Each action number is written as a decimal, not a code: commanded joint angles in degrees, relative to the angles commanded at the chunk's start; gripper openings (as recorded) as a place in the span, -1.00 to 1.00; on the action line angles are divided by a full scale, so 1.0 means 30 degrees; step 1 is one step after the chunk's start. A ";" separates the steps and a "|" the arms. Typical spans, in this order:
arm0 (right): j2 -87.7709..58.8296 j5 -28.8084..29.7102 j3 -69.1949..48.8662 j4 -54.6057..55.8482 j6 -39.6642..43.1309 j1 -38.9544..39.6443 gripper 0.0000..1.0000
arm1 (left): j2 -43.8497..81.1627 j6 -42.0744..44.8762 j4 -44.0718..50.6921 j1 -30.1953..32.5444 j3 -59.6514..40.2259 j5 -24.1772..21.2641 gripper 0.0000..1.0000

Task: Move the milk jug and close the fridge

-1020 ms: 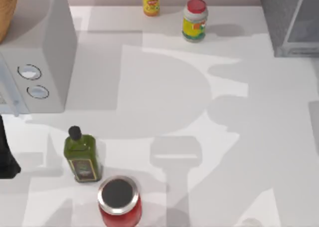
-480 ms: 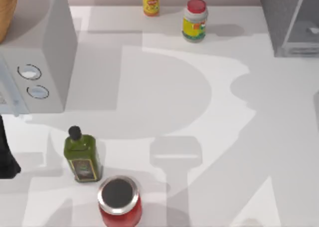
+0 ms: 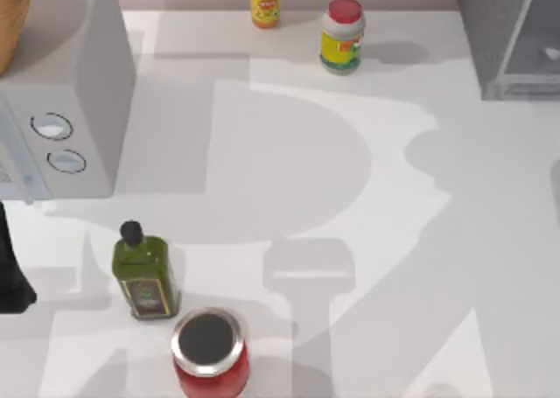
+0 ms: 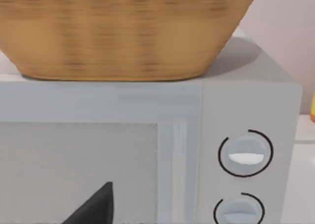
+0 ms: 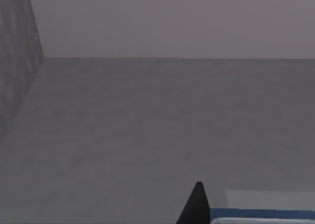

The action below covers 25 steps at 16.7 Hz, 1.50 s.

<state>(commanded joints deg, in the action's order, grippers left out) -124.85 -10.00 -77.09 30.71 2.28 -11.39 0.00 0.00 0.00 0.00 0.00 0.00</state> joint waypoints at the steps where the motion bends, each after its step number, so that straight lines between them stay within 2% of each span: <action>1: 0.0000 0.0000 0.0000 0.0000 0.0000 0.0000 -0.85 | 0.0000 0.0000 0.0000 0.0000 0.0000 0.0000 1.00; 13: 0.0000 0.0000 0.0000 0.0000 0.0000 0.0000 0.96 | 0.0000 0.0000 0.0000 0.0000 0.0000 0.0000 1.00; 25: 0.0553 -0.0010 0.0446 -0.0217 0.0006 0.0184 1.00 | 0.0000 0.0000 0.0000 0.0000 0.0000 0.0000 1.00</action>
<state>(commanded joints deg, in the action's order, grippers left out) -123.19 -10.03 -75.75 30.05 2.30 -10.84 0.00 0.00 0.00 0.00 0.00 0.00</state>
